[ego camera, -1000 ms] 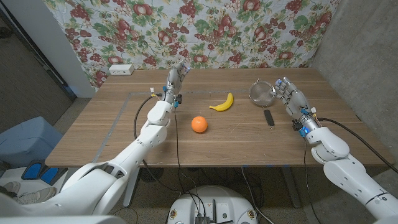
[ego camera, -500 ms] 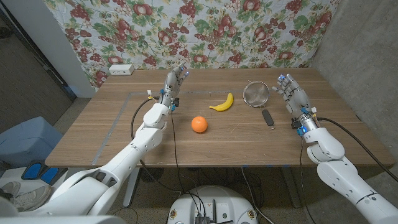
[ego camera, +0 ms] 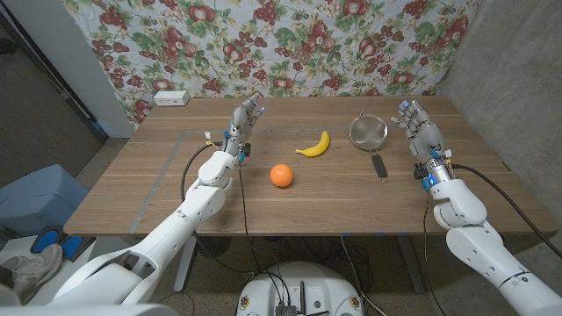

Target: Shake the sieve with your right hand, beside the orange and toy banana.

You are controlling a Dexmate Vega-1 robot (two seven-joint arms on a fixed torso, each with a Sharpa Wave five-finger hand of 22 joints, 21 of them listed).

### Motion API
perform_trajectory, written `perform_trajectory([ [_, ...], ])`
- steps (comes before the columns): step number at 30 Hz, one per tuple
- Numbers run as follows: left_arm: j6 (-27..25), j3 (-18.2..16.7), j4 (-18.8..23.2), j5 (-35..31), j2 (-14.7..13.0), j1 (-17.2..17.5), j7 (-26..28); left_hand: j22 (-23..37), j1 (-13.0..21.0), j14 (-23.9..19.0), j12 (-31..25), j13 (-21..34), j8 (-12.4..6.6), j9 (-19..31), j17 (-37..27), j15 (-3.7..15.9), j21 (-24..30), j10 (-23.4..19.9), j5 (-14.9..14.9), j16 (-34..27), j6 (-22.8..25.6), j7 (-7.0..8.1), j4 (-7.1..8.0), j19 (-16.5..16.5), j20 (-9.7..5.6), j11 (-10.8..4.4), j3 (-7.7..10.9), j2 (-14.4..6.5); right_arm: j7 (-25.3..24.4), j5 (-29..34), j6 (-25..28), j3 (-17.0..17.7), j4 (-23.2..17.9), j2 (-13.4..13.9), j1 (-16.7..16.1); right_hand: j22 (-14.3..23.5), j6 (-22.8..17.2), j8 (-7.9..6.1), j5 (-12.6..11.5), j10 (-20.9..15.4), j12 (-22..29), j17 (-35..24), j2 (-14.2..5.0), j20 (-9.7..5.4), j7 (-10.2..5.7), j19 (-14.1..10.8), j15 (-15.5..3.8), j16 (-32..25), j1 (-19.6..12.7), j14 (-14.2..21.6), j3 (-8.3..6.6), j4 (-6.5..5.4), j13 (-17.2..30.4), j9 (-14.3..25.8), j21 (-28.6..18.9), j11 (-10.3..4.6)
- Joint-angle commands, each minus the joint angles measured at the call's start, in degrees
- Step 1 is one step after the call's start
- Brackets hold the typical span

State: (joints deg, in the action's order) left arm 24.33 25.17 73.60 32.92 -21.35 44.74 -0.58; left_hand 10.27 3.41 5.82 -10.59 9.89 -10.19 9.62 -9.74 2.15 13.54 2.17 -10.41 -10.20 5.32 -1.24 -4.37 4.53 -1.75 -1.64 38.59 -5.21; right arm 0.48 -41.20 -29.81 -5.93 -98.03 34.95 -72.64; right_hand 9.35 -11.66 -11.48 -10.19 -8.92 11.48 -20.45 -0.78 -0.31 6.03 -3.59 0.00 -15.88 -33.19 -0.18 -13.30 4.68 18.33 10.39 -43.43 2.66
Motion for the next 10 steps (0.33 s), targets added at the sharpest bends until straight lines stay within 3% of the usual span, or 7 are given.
perform_trajectory([
  [1,-3.72,-0.28,6.86,-1.37,-1.64,4.84,6.11,0.13,-0.11,0.22,-0.14,0.08,0.05,0.16,-0.16,0.42,-0.16,0.3,-0.32,-0.02,-0.16,-0.38,0.23,0.09,-0.03,0.37,0.25,-4.05,3.86,-2.16,-2.13,-0.66,5.1,-1.23,3.2,0.03,-0.53,-0.42,-0.11,-0.59,0.41,0.13,-0.35,0.08,0.02,-0.55,-0.06,0.07,0.25,0.43,0.03,0.41,-0.05,0.06,0.17,0.12],
  [10,-5.31,-0.52,11.02,-1.71,-2.69,8.42,9.04,0.13,-0.14,0.32,-0.11,0.08,0.08,0.16,-0.15,0.38,-0.26,0.41,-0.33,0.02,-0.28,-0.32,0.28,0.04,-0.03,0.43,0.31,-4.03,7.95,-4.53,-1.96,-2.18,9.07,-1.77,6.5,0.04,-0.68,-0.33,-0.11,-0.8,0.39,0.55,-0.52,0.05,0.04,-0.72,0.02,0.28,0.28,0.49,-0.01,0.6,-0.4,0.06,0.56,0.37],
])
